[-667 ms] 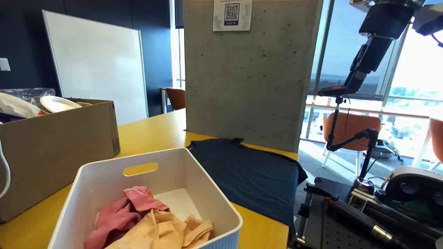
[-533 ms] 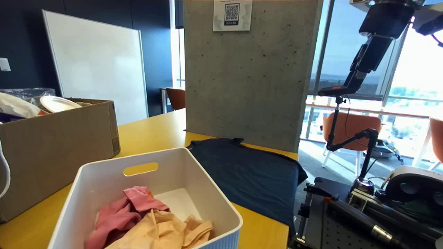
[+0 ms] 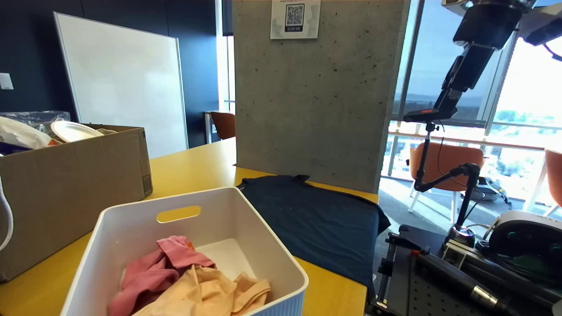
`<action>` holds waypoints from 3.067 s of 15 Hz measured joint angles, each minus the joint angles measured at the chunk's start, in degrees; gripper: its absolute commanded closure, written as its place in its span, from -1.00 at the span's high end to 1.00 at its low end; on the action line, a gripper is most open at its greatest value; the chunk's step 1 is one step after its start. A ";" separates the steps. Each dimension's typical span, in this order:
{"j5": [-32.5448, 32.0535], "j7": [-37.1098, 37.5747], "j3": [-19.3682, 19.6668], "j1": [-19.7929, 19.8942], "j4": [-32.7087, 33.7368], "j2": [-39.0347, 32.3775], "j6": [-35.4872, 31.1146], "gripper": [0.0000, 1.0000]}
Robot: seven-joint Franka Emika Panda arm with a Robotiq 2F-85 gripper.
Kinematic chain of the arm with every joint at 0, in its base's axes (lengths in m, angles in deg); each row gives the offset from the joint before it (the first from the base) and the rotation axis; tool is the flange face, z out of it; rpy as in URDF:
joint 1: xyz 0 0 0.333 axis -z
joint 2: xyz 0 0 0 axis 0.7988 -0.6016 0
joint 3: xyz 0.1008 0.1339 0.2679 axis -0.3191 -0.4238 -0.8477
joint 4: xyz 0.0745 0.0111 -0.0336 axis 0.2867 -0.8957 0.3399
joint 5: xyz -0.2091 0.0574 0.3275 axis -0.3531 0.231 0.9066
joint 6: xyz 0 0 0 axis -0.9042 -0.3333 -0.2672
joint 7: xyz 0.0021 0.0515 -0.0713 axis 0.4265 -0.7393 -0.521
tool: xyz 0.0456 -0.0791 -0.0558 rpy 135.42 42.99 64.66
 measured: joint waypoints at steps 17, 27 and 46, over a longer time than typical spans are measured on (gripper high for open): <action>9.88 -22.97 11.20 -10.15 13.35 -35.53 -18.99 1.00; 9.66 -22.42 8.06 -7.61 14.79 -48.90 -21.60 1.00; 6.65 -18.29 -2.75 -2.09 37.66 -85.04 -25.41 1.00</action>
